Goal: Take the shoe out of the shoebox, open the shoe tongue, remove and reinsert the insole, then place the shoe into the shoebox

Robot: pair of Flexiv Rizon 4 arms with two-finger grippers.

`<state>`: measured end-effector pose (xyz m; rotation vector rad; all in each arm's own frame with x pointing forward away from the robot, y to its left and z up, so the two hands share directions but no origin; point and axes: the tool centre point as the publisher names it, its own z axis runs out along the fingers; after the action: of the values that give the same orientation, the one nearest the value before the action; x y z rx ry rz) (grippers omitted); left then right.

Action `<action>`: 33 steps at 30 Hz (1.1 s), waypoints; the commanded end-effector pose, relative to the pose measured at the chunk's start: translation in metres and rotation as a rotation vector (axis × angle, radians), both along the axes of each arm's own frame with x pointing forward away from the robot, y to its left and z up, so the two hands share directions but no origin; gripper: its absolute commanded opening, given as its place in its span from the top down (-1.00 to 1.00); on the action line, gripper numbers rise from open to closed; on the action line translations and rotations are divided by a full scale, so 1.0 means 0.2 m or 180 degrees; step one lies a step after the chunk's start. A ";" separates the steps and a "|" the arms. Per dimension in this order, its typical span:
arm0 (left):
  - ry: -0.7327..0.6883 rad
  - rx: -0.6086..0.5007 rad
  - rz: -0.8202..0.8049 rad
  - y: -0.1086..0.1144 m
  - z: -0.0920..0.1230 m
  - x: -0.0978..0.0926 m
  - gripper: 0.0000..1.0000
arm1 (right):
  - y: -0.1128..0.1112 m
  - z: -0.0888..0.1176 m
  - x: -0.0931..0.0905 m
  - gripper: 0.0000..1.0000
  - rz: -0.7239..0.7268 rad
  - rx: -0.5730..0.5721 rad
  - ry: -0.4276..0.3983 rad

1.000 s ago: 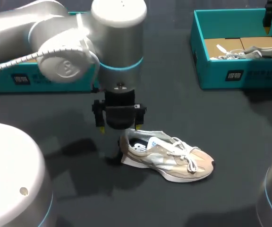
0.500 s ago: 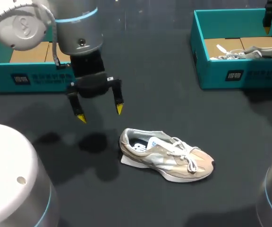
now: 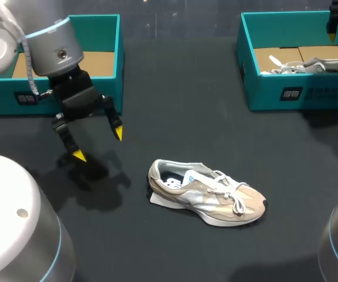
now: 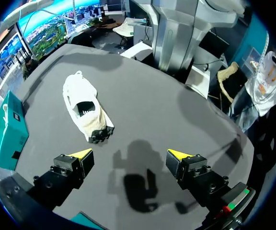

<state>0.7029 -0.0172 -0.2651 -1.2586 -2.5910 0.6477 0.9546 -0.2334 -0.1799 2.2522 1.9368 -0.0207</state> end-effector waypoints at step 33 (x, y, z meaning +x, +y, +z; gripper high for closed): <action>0.1274 -0.1607 0.1555 0.27 -0.26 -0.06 -1.00 | 0.00 0.00 -0.01 -1.00 0.0001 0.0001 -0.0005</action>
<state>0.7011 0.0336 -0.3090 -0.5491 -2.4657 1.4180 0.9546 -0.2334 -0.1799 2.2522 1.9367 -0.0207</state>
